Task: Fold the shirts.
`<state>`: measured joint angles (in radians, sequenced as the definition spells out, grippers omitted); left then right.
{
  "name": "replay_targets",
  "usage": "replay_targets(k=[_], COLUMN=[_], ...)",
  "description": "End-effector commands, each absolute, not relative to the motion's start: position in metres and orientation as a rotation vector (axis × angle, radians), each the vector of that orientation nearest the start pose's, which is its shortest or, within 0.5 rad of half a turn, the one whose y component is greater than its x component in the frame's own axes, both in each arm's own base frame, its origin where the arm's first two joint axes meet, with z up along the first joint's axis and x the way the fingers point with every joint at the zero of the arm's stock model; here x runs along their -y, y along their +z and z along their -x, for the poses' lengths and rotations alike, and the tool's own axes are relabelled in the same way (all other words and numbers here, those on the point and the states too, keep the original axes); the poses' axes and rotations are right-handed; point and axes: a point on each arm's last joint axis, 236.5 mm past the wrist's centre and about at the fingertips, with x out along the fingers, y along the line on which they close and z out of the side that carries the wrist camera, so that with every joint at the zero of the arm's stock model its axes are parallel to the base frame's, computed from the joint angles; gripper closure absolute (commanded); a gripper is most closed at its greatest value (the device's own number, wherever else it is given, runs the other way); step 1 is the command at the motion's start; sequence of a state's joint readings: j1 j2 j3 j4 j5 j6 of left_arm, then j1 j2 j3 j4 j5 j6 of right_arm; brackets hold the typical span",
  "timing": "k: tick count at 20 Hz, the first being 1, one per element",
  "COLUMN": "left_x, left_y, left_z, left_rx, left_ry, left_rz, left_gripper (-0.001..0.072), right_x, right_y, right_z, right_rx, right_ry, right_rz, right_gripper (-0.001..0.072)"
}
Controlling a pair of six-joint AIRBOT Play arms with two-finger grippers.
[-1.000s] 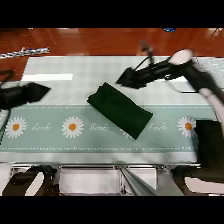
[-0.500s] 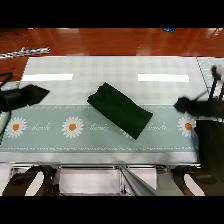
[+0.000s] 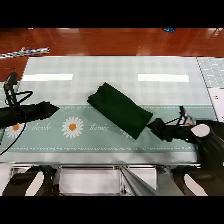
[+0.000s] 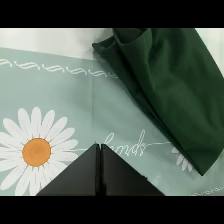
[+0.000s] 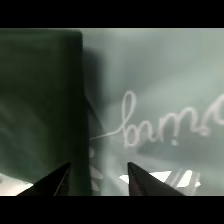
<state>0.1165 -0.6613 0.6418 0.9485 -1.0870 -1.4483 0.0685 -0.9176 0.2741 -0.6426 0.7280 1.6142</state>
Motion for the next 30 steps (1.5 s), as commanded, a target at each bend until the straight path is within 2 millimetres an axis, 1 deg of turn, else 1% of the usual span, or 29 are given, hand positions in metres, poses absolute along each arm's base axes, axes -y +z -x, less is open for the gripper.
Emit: replay_targets(k=[1, 3, 4, 5, 6, 7, 8, 9, 11, 13, 14, 16, 18, 20, 23, 25, 26, 28, 30], left_x=[0.09, 0.09, 0.09, 0.09, 0.09, 0.09, 0.09, 0.09, 0.09, 0.09, 0.09, 0.09, 0.09, 0.09, 0.09, 0.087, 0.084, 0.08, 0.078], left_y=[0.052, 0.052, 0.052, 0.052, 0.052, 0.052, 0.052, 0.052, 0.052, 0.052, 0.052, 0.052, 0.052, 0.052, 0.052, 0.055, 0.057, 0.061, 0.064], left_z=[-0.274, -0.274, -0.274, -0.274, -0.274, -0.274, -0.274, -0.274, -0.274, -0.274, -0.274, -0.274, -0.274, -0.274, -0.274, -0.28, -0.286, -0.294, -0.299], left_rx=[-1.015, -1.016, -1.016, -1.016, -1.016, -1.016, -1.016, -1.016, -1.016, -1.016, -1.016, -1.016, -1.016, -1.016, -1.015, -0.974, -0.946, -0.908, -0.885], left_ry=[-0.286, -0.286, -0.286, -0.286, -0.286, -0.286, -0.286, -0.286, -0.286, -0.286, -0.286, -0.286, -0.287, -0.287, -0.287, -0.301, -0.293, -0.276, -0.266], left_rz=[0.516, 0.516, 0.516, 0.516, 0.516, 0.517, 0.516, 0.516, 0.516, 0.516, 0.516, 0.516, 0.516, 0.516, 0.515, 0.463, 0.456, 0.457, 0.457], left_gripper=[0.0678, 0.0678, 0.0678, 0.0678, 0.0678, 0.0678, 0.0678, 0.0678, 0.0678, 0.0678, 0.0678, 0.0678, 0.0678, 0.0678, 0.0678, 0.0678, 0.0678, 0.0678, 0.0678], right_x=[-0.173, -0.192, -0.203, -0.214, -0.228, -0.242, -0.253, -0.258, -0.258, -0.251, -0.244, -0.224, -0.199, -0.176, -0.136, -0.102, -0.082, -0.04, -0.001], right_y=[-0.105, -0.103, -0.1, -0.096, -0.088, -0.075, -0.059, -0.04, 0.006, 0.059, 0.088, 0.14, 0.181, 0.211, 0.242, 0.262, 0.27, 0.278, 0.277], right_z=[-0.253, -0.271, -0.281, -0.291, -0.303, -0.314, -0.328, -0.345, -0.382, -0.415, -0.43, -0.453, -0.464, -0.464, -0.456, -0.449, -0.443, -0.425, -0.399], right_rx=[-1.315, -1.322, -1.326, -1.328, -1.313, -1.287, -1.257, -1.216, -1.126, -1.034, -0.983, -0.898, -0.848, -0.827, -0.813, -0.782, -0.766, -0.763, -0.795], right_ry=[0.133, 0.186, 0.221, 0.265, 0.334, 0.405, 0.461, 0.499, 0.531, 0.551, 0.553, 0.534, 0.506, 0.491, 0.444, 0.386, 0.348, 0.266, 0.184], right_rz=[-1.062, -1.039, -1.02, -0.991, -0.942, -0.896, -0.865, -0.837, -0.782, -0.719, -0.689, -0.649, -0.614, -0.586, -0.575, -0.593, -0.602, -0.621, -0.637], right_gripper=[0.0294, 0.0307, 0.0332, 0.0476, 0.0688, 0.0691, 0.0691, 0.0692, 0.0692, 0.0692, 0.0692, 0.0692, 0.0692, 0.0693, 0.0693, 0.0692, 0.0693, 0.0692, 0.0694])
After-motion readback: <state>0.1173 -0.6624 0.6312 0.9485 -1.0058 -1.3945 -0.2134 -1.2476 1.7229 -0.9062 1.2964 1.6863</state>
